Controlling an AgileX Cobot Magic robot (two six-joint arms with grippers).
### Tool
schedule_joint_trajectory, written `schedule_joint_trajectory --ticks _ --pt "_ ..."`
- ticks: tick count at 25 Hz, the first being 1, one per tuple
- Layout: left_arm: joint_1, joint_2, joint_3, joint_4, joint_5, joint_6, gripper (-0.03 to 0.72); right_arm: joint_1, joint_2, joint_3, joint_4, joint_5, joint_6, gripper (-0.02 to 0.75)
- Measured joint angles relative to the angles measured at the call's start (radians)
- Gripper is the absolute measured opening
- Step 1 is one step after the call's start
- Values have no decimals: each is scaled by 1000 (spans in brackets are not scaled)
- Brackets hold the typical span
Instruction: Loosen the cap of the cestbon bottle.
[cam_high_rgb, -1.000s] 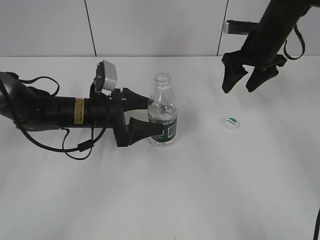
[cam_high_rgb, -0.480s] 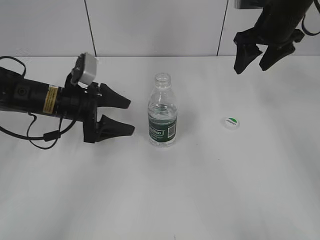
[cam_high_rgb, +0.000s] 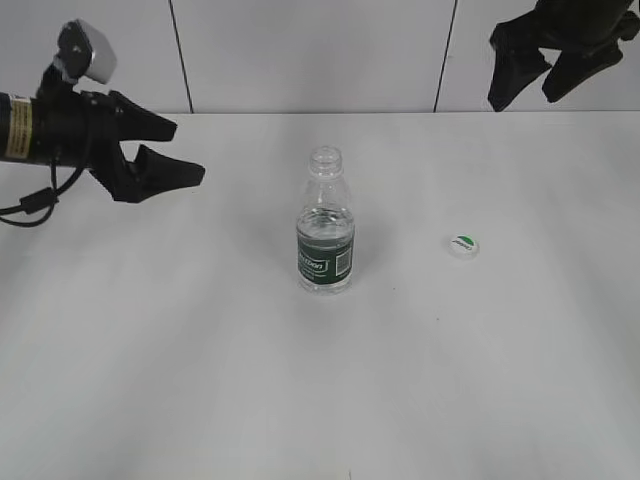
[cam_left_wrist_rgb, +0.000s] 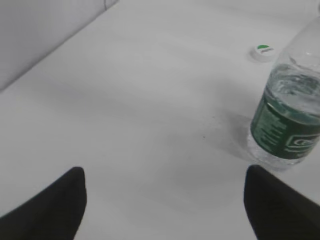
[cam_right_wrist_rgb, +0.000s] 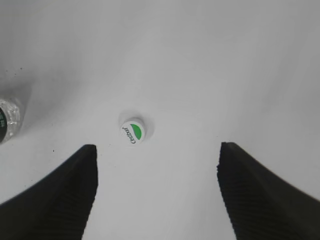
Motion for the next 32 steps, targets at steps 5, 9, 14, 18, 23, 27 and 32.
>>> schedule_joint_trajectory --ticks 5,9,14,18,23,27,32 --pt "-7 -115 0 2 287 -9 581 0 -43 0 -25 1 0 570" --pt "-14 -154 0 -48 695 -9 581 0 -67 0 -31 1 0 570" --pt "-13 -159 0 -343 1161 2 581 0 -77 0 -32 1 2 570" --pt "-13 -196 0 -780 1418 288 568 0 -90 0 -36 1 3 570" --pt "-13 -222 -19 -1195 1703 708 536 0 -125 0 -46 1 3 570" --pt "-8 -258 -19 -1337 1787 806 529 -26 -146 6 -7 1 3 570" --pt "13 -334 -22 -1396 1832 852 527 -117 -174 53 22 1 12 570"
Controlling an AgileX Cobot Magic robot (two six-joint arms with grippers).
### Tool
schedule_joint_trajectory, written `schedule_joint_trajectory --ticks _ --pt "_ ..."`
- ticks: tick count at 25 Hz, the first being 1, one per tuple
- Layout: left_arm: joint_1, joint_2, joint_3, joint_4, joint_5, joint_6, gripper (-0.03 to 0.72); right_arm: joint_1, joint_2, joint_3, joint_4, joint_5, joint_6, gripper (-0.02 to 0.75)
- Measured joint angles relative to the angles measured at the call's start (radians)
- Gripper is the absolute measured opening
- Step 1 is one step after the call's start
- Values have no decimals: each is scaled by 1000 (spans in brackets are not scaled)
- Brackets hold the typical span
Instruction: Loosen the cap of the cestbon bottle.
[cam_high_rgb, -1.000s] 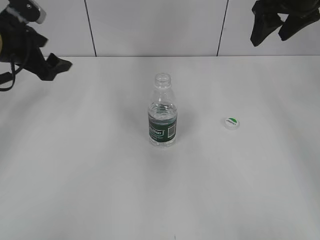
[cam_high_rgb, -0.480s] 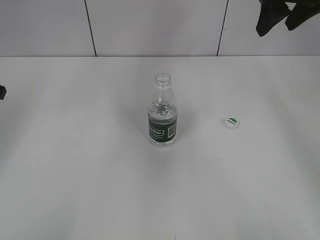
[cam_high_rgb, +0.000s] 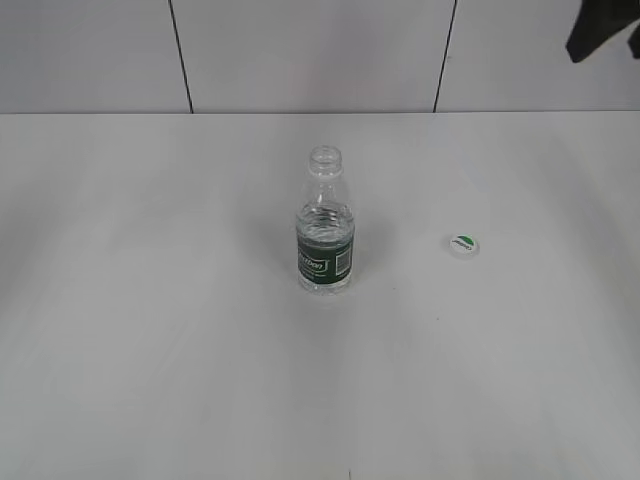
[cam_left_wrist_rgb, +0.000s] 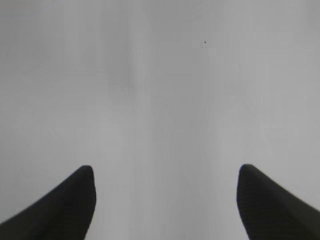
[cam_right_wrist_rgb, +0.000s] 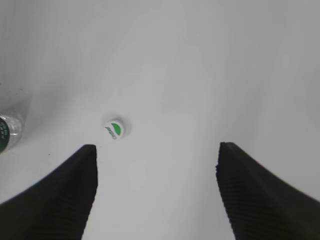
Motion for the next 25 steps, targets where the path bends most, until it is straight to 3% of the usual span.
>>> schedule_joint_trajectory --ticks 4,7,20,25 --pt "42 -57 0 -181 47 123 530 -72 -87 122 0 0 1 570" --pt "51 -108 20 -241 68 160 530 -100 -178 236 -1 -1 3 570" --pt "52 -518 329 -305 103 171 538 -102 -676 854 9 -82 0 569" --pt "52 -745 478 -317 119 171 538 -102 -864 1002 8 -127 -3 569"
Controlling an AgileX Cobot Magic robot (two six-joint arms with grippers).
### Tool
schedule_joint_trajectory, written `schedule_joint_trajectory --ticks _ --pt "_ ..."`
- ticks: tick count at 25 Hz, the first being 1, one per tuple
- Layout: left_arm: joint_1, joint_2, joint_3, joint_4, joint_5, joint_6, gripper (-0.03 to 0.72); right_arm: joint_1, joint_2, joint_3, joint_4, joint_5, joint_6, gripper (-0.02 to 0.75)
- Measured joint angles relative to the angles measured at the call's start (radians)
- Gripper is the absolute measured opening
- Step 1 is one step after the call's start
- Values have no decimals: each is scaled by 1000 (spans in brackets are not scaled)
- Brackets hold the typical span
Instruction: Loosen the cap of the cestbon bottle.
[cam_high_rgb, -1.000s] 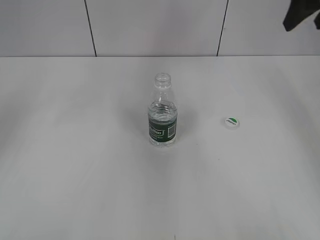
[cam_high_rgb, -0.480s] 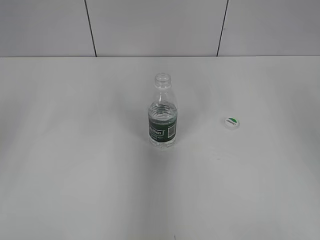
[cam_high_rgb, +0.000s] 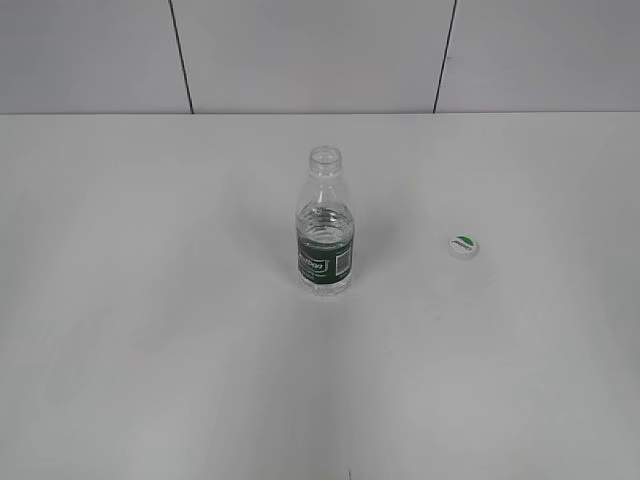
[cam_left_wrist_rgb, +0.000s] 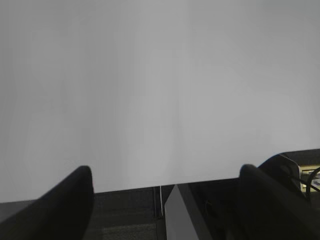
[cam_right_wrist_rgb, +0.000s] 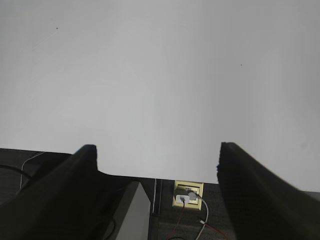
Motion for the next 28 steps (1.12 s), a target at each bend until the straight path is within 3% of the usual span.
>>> schedule_joint_trajectory --ticks 4,16,21,28 --pt "0 -235 70 0 48 0 538 0 -145 87 -2 -12 -1 569" --pt "0 -747 101 14 -18 0 536 0 -518 301 -36 -8 -2 569" --pt "0 -868 103 14 -17 0 533 0 -650 308 -40 2 -2 569" --pt "0 -873 106 9 -16 -1 530 0 -871 316 -37 2 45 569"
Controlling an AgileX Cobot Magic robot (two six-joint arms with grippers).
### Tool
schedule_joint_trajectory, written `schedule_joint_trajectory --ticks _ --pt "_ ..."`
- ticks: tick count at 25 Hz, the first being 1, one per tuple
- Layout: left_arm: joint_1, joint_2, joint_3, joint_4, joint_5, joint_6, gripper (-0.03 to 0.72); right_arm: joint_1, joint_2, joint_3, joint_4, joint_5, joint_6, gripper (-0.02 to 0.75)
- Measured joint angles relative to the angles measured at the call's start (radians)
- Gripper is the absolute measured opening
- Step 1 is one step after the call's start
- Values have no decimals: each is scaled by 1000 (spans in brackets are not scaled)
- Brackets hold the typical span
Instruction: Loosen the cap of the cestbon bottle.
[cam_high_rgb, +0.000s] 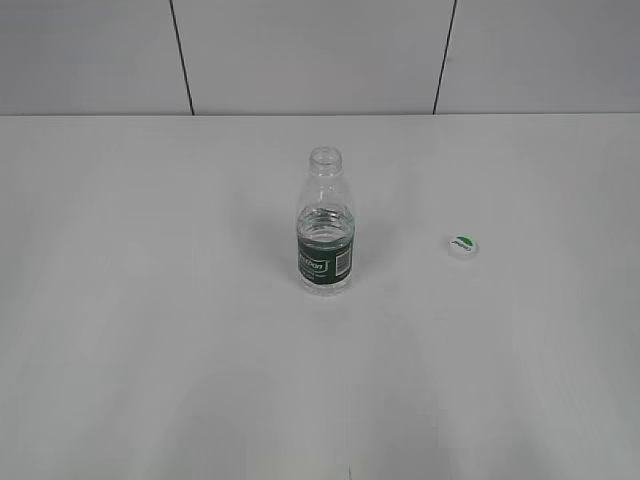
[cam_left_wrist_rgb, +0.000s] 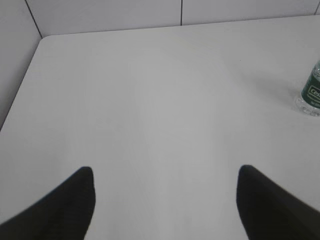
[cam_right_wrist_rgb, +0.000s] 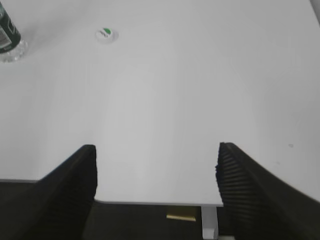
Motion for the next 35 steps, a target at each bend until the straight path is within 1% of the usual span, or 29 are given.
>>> schedule_joint_trajectory --ticks 3,8,13,20,26,35 --pt "0 0 2 4 0 -22 530 0 -107 2 0 1 16 569" --pt "0 0 7 30 0 -76 529 0 -133 2 -6 2 40 569" --pt "0 0 7 35 0 -83 529 0 -133 3 -6 0 43 569" --pt "-3 -1 7 35 0 -85 523 43 -133 3 -6 -1 44 569" --pt "-52 -1 7 35 0 -85 515 100 -133 3 -6 -1 44 569" --pt "-53 -1 7 35 0 -85 506 104 -133 3 -5 -1 44 569"
